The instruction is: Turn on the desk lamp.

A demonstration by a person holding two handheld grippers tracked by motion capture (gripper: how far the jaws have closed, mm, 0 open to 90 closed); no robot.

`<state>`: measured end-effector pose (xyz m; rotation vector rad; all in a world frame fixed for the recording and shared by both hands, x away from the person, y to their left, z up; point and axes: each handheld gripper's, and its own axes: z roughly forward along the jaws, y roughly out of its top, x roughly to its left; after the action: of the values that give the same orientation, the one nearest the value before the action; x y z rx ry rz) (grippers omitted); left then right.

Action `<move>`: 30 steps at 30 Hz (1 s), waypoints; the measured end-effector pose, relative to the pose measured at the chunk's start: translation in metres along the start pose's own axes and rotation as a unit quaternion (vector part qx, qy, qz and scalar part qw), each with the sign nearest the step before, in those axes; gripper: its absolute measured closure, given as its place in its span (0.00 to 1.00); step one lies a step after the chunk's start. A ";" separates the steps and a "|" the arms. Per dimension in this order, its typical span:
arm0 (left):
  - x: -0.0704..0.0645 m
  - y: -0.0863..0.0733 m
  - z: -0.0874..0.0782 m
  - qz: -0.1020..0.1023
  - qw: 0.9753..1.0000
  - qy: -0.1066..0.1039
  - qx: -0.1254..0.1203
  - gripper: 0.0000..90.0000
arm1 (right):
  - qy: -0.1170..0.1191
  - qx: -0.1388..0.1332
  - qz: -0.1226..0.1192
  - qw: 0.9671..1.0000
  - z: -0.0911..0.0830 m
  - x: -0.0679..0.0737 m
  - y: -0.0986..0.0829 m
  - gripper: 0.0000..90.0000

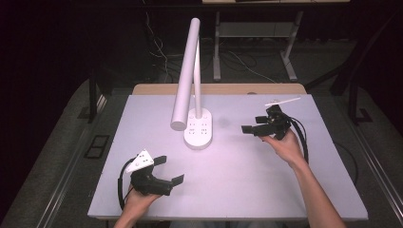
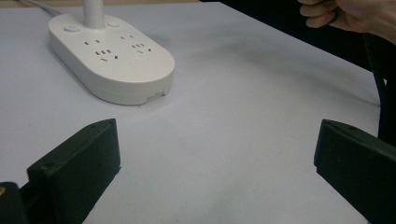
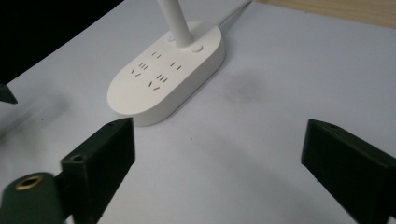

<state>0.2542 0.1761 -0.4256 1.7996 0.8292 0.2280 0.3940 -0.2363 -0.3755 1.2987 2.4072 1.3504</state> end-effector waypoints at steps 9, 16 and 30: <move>-0.001 0.000 0.002 0.000 1.000 0.000 0.001 0.00 | 0.004 -0.019 0.001 1.000 -0.029 0.011 -0.033 0.00; -0.001 0.000 0.003 0.005 1.000 0.000 0.003 0.00 | 0.001 -0.025 -0.002 1.000 -0.047 0.021 -0.059 0.00; 0.000 0.000 0.005 0.006 1.000 0.003 0.010 0.00 | -0.015 -0.049 -0.003 0.999 -0.075 0.040 -0.112 0.00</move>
<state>0.2569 0.1723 -0.4274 1.8238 0.8279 0.2335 0.2651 -0.2849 -0.4005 1.2758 2.2922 1.4166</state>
